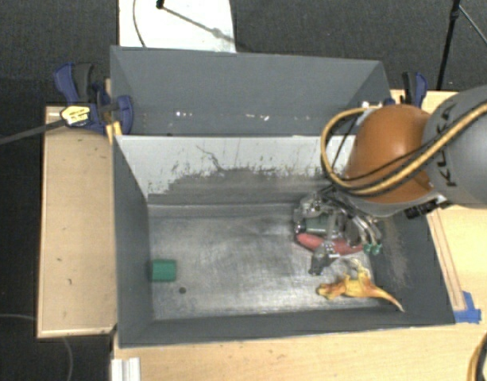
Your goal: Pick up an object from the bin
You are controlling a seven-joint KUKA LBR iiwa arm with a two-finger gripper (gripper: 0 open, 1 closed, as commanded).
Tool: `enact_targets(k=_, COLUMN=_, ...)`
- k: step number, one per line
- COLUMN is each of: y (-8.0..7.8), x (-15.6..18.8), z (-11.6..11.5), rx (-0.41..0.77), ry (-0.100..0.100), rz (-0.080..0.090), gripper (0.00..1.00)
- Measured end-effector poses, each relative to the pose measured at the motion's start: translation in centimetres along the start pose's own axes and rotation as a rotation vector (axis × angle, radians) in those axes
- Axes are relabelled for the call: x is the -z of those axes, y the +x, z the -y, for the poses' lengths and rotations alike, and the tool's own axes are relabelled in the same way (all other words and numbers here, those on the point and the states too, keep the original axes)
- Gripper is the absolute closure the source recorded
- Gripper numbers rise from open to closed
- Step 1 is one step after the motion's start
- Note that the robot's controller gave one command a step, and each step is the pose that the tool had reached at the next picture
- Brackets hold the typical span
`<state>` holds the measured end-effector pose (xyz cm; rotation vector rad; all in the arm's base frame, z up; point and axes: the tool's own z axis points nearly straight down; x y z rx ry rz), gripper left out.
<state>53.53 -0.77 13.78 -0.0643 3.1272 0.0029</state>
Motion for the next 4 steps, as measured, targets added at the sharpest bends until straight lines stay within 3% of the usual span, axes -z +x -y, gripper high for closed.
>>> enact_targets(k=1, y=-2.6, x=-5.2, z=6.6, rx=-0.014, ry=-0.005, rz=0.018, gripper=1.00)
enact_targets(k=2, y=-2.6, x=-5.1, z=6.6, rx=-0.014, ry=-0.005, rz=0.018, gripper=1.00)
enact_targets(k=3, y=-2.0, x=-4.8, z=6.0, rx=-0.014, ry=-0.003, rz=0.006, gripper=1.00)
enact_targets(k=4, y=0.9, x=6.3, z=10.7, rx=-0.065, ry=0.002, rz=-0.011, gripper=1.00)
